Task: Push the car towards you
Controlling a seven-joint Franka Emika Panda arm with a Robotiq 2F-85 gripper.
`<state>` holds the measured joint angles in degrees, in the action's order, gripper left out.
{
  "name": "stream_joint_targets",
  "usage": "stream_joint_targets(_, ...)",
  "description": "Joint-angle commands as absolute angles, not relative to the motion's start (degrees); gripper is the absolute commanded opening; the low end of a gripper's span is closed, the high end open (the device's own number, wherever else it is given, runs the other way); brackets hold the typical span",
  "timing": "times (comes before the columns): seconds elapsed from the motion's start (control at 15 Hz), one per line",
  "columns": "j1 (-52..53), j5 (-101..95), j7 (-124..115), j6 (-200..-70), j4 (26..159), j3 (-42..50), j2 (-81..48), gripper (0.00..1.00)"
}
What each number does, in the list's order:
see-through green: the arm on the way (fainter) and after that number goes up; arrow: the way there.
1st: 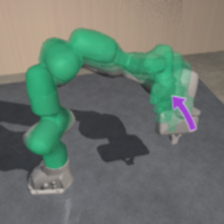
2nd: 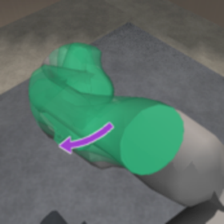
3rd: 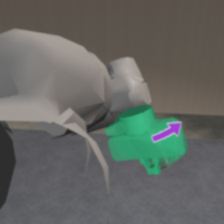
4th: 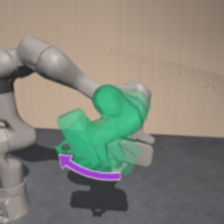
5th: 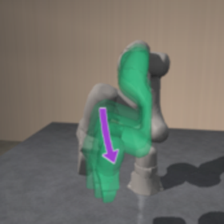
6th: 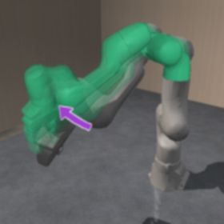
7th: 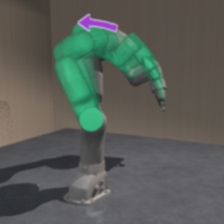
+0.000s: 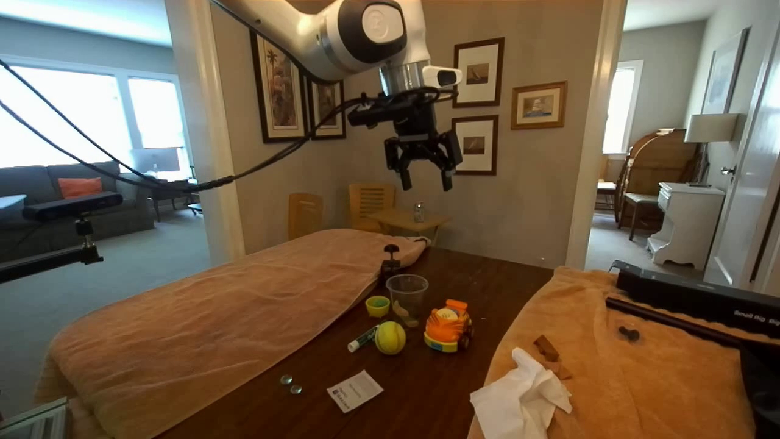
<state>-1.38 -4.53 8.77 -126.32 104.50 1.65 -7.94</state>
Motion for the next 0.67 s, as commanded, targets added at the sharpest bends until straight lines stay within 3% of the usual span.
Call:
stream_joint_targets(0.0,-2.28,-2.05,11.54,-127.81,100.28,1.23,-13.51,1.00)
stream_joint_targets(0.6,-5.27,2.28,19.16,-137.07,92.59,-0.98,-25.14,1.00)
